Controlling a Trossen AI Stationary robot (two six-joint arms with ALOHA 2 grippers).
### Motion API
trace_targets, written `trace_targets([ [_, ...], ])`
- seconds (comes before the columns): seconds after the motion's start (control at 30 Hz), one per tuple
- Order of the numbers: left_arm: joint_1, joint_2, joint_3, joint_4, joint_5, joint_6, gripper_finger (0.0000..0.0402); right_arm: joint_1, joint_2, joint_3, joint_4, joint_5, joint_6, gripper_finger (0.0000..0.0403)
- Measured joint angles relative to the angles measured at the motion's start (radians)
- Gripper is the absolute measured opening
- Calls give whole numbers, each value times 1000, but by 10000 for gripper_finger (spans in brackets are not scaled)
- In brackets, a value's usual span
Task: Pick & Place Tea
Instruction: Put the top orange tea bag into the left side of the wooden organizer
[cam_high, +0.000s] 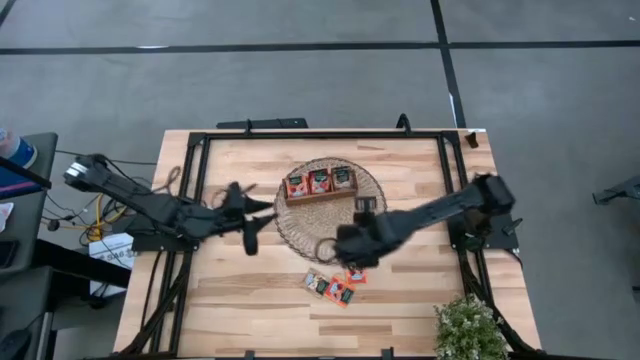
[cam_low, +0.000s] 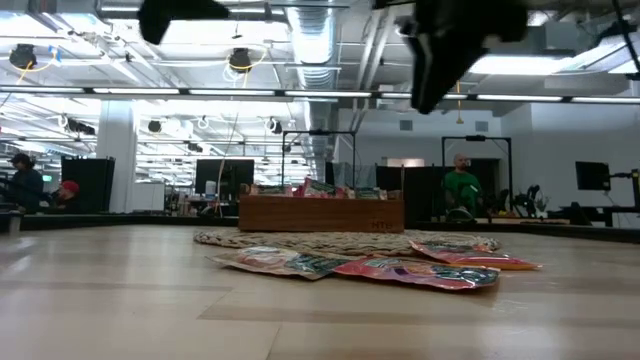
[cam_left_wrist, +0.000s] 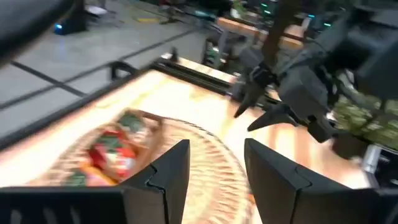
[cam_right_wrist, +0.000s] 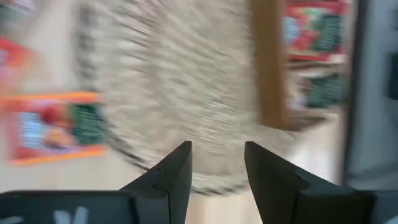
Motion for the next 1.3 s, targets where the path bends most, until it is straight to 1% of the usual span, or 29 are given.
trace_targets([
  [0.13,0,109,0,118,136,1,144,54,-128,-220,275,-75,13,134],
  [0.2,0,156,0,185,208,3,144,69,-166,-319,399,-99,19,132],
  [0.3,-1,215,0,266,342,3,144,72,-198,-435,539,-127,20,133],
  [0.4,-7,269,0,301,438,-15,144,64,-201,-521,660,-172,21,136],
  [0.5,-20,320,0,328,447,-45,144,55,-197,-580,777,-253,27,140],
  [0.6,-26,363,0,346,447,-69,144,50,-196,-625,833,-287,46,146],
  [0.8,-26,410,1,380,446,-90,144,50,-196,-688,872,-292,103,161],
  [1.07,-26,411,0,387,446,-90,144,43,-191,-759,952,-292,150,169],
  [1.3,-26,411,0,390,446,-90,144,21,-67,-737,1006,-308,114,170],
])
